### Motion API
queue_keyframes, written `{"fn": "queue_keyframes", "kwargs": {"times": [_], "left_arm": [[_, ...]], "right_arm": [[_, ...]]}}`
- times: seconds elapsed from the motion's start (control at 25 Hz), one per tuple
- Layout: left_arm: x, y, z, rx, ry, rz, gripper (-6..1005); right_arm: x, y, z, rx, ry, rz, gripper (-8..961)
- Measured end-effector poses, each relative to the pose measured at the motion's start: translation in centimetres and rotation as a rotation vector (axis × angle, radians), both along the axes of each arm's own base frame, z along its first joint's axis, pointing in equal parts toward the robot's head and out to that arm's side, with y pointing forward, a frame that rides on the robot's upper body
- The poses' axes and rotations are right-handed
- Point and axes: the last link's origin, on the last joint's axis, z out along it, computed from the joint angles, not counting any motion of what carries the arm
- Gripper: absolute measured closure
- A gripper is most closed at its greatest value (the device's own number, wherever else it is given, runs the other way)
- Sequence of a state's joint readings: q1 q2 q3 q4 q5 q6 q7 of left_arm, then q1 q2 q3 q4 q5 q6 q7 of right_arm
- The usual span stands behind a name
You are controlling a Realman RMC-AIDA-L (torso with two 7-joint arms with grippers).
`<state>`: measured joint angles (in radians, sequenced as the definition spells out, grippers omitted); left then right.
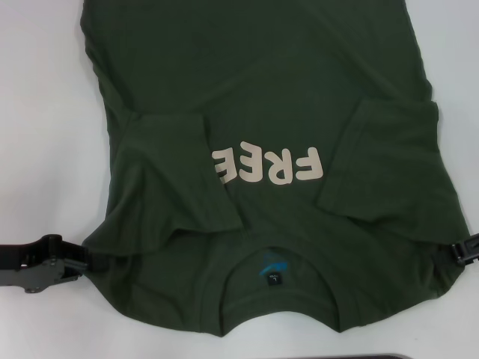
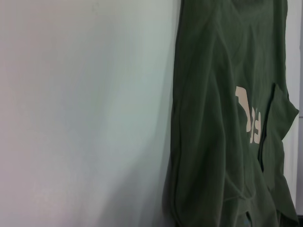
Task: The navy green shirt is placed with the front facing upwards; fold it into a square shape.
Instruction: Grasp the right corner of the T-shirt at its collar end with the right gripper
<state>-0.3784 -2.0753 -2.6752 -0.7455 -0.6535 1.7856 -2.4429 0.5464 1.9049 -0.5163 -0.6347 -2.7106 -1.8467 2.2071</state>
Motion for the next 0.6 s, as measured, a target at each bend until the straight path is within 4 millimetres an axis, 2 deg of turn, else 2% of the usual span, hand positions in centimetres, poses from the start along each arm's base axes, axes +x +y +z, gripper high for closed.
{"fn": "queue_keyframes", "kwargs": {"times": [0.6], "left_arm": [[0.03,0.01,-0.03,0.000,-0.001,0.000,968]], "right_arm": [[0.70,0.30,0.84,0.049,-0.027,-0.037,72]]}}
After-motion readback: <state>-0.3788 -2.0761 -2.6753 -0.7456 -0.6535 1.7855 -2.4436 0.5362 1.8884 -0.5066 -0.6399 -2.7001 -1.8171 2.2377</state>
